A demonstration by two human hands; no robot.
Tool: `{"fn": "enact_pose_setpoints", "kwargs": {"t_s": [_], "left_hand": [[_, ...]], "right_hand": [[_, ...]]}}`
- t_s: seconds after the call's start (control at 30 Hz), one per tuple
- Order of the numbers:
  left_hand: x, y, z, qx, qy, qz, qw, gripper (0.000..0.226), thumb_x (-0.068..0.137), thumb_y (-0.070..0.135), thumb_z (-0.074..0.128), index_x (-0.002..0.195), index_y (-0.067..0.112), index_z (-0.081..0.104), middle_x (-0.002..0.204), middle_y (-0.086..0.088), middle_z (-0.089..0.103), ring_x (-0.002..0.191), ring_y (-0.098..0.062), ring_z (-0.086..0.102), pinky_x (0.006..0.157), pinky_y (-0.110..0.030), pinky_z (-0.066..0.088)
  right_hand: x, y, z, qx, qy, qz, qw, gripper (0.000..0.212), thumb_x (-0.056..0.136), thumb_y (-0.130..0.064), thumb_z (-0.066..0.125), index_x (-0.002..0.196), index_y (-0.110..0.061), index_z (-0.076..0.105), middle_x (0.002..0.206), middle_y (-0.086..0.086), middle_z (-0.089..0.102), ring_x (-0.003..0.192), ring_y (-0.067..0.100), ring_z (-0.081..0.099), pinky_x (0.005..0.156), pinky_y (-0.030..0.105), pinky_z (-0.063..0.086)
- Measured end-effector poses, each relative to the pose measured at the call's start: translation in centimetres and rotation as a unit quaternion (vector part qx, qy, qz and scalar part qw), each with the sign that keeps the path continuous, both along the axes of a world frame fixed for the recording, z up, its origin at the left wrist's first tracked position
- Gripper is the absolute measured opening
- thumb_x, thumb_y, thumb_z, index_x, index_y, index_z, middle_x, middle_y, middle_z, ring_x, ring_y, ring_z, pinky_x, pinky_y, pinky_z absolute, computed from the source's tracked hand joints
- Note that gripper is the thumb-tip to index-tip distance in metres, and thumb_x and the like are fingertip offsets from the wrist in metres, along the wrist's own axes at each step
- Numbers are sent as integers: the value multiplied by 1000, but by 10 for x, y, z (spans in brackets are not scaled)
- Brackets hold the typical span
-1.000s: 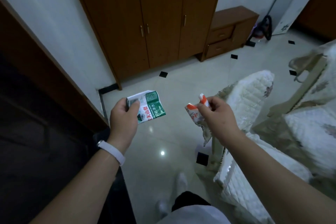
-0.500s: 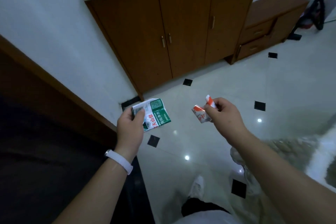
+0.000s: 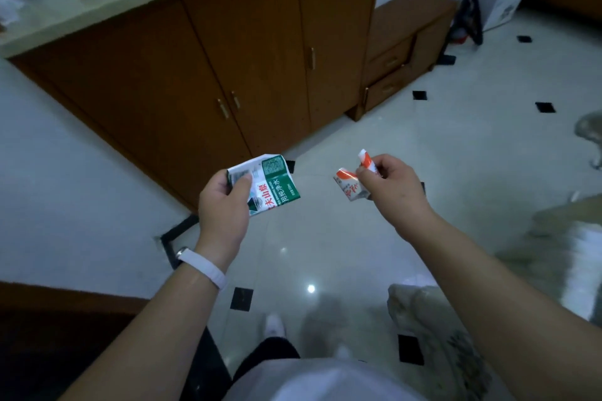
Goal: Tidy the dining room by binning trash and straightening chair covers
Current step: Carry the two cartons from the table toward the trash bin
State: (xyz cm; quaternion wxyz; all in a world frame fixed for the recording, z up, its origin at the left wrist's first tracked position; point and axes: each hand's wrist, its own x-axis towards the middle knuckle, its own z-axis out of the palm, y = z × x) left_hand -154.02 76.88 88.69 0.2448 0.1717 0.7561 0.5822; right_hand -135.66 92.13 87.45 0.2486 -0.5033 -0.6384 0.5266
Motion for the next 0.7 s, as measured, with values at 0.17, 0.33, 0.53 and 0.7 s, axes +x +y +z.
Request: {"fn": "enact_pose_setpoints", "kwargs": {"t_s": [0.17,0.33,0.53,0.7], "left_hand": [[-35,73,-12,20,-47,-44,998,11,98,16,58,95,20,68,90,-1,76,85,-23,74,80,-52,59],[-88,155,-16,41,-69,-108,991,12,98,14,57,94,19,68,88,0,76,85,-24,74,81,-54,59],[-152,248,-7,49,-97,-200,974,11,98,18,58,97,19,69,93,-3,76,86,-24,74,80,-52,59],[-171,314,-4,52,-94,-245,964,12,99,16,57,93,19,67,95,-8,74,87,-27,73,77,-48,61]], "right_hand": [[-21,44,-13,-4,-9,-54,998,20,90,-29,65,83,-11,63,80,12,65,67,19,56,74,52,56],[-53,97,-8,14,-18,-133,991,22,81,-38,65,80,-16,63,78,12,65,66,22,55,69,51,55],[-95,150,12,29,-36,-207,977,16,88,-29,65,82,-14,63,76,13,62,66,24,54,64,36,47],[-116,180,17,47,-36,-245,968,16,87,-30,65,80,-16,63,71,2,59,64,16,51,64,38,48]]}}
